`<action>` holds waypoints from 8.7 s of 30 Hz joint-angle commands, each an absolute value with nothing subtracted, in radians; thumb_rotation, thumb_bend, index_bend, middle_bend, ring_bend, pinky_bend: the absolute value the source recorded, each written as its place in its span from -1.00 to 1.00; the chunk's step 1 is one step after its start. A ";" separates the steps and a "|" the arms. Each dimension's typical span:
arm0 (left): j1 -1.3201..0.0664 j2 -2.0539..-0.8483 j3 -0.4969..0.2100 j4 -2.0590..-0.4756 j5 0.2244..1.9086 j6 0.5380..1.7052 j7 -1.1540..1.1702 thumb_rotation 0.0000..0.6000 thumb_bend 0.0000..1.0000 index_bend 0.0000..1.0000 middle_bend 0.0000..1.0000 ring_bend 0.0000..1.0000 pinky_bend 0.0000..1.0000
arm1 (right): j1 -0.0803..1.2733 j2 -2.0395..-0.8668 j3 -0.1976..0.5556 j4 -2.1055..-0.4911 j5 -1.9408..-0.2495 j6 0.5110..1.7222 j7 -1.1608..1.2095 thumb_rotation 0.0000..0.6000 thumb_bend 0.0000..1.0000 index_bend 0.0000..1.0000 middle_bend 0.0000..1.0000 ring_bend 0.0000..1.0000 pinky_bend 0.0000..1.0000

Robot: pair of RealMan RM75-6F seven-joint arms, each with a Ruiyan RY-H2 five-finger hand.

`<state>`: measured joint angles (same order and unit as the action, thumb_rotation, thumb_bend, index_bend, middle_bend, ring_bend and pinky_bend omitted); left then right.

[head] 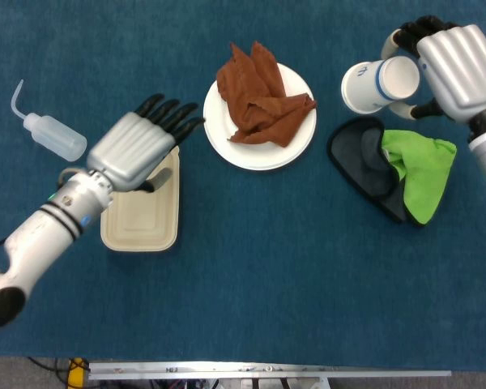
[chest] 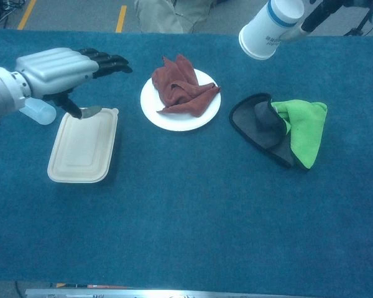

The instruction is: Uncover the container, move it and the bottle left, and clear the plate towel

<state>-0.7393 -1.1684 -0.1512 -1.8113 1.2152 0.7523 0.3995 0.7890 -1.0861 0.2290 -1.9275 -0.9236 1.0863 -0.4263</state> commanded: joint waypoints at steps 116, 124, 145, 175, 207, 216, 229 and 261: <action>-1.018 -1.396 -0.032 -1.764 0.877 0.750 0.402 1.00 -0.18 0.07 0.43 0.14 -0.62 | 0.728 -1.107 0.226 -1.977 -1.020 1.086 -0.365 1.00 -0.76 -0.05 -0.18 -0.41 -0.07; -1.014 -1.252 -0.003 -1.948 0.868 0.740 0.396 1.00 -0.18 0.06 0.43 0.14 -0.62 | 0.754 -1.139 0.241 -1.958 -1.001 1.080 -0.385 1.00 -0.76 -0.05 -0.18 -0.41 -0.07; -0.989 -1.138 0.021 -2.077 0.921 0.750 0.328 1.00 -0.18 -0.41 -0.12 -0.31 -0.62 | 0.894 -1.367 0.227 -1.769 -0.921 1.036 -0.564 1.00 -0.76 -0.05 -0.18 -0.41 -0.06; -0.866 -1.113 0.036 -2.021 0.976 0.996 0.448 1.00 -0.18 -0.49 -0.27 -0.41 -0.62 | 1.082 -1.723 0.243 -1.367 -0.723 0.942 -0.698 1.00 -0.76 -0.13 -0.24 -0.49 -0.30; -0.784 -1.080 -0.001 -2.027 1.056 1.058 0.496 1.00 -0.18 -0.52 -0.34 -0.46 -0.62 | 0.946 -1.386 0.188 -1.762 -1.041 0.935 -0.466 1.00 -0.76 -0.96 -0.58 -0.84 -0.56; -0.740 -1.071 0.004 -2.022 1.079 1.102 0.518 1.00 -0.18 -0.57 -0.40 -0.51 -0.62 | 0.900 -1.309 0.125 -1.874 -1.168 0.950 -0.451 1.00 -0.76 -0.92 -0.55 -0.82 -0.52; -0.659 -1.042 -0.010 -1.939 1.097 1.171 0.478 1.00 -0.18 -0.70 -0.58 -0.67 -0.63 | 0.853 -1.308 0.024 -1.957 -1.291 0.945 -0.494 1.00 -0.77 -0.92 -0.55 -0.82 -0.51; -0.506 -0.950 -0.026 -1.939 1.193 1.213 0.358 1.00 -0.18 -0.72 -0.63 -0.72 -0.63 | 0.928 -1.800 0.013 -1.707 -1.062 0.916 -0.872 1.00 -0.85 -0.56 -0.43 -0.73 -0.45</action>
